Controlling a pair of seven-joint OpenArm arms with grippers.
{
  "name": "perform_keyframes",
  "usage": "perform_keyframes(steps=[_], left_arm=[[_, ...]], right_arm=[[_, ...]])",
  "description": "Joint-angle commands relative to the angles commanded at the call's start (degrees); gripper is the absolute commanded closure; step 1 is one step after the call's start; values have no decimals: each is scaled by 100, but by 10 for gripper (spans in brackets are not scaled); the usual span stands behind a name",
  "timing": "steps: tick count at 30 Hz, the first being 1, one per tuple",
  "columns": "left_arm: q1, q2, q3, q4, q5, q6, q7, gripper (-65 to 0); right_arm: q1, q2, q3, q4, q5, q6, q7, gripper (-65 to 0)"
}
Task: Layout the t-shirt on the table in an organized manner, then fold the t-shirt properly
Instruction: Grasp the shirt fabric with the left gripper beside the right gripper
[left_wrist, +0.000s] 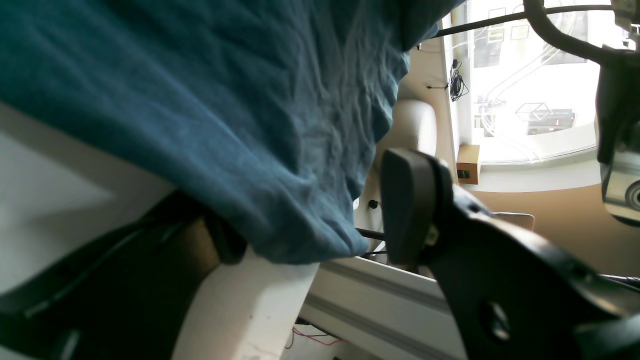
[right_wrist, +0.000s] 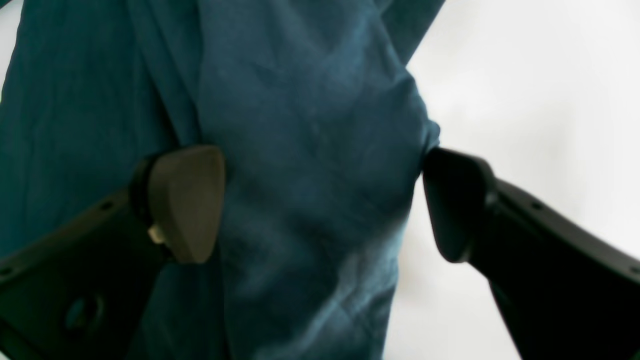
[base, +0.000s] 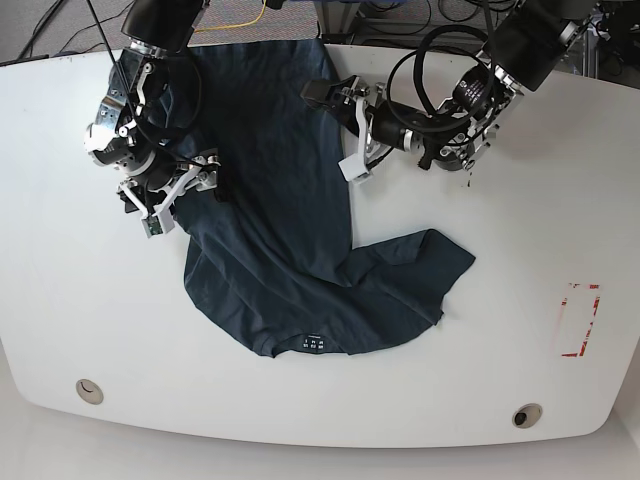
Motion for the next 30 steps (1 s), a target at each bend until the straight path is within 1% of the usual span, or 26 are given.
perform_keyframes(steps=[3,4,6,9,12,15,17,19,22,25,27,29,30], left_arm=[[-53,0,220,0,185,-18,0,-368],[-70,0,255,0,229,-18,0,-357],[-123,9,299,-9,299,-26,0,-299],[-132,88,308,-9,457,-26,0,-175],[-132,149,299,-18,589,-18,0,-85],[-132,149,299,-18,659,-9,0,-18],[-132,132,299,-18,659,-9,0,0],[-132,62,290,0,659,-9,9,0],[-123,-229,299,9,633,-18,9,0],[-114,-431,299,18,633,-26,9,0],[-62,-633,299,35,624,-35,9,0],[18,-949,299,167,624,-35,9,0],[35,-1020,299,211,624,-35,9,0]], right_arm=[[0,0,0,0,0,0,0,-574],[0,0,0,0,0,0,0,-574],[0,0,0,0,0,0,0,-574],[0,0,0,0,0,0,0,-560],[0,0,0,0,0,0,0,-553],[9,9,0,0,0,0,0,-553],[18,9,0,9,0,0,0,-553],[26,9,0,70,0,0,0,-553],[26,9,0,264,0,0,0,-556],[26,-18,0,457,0,0,0,-560],[35,-26,0,607,0,0,0,-560],[62,-35,0,756,0,0,0,-561],[105,-35,0,782,0,0,0,-561]])
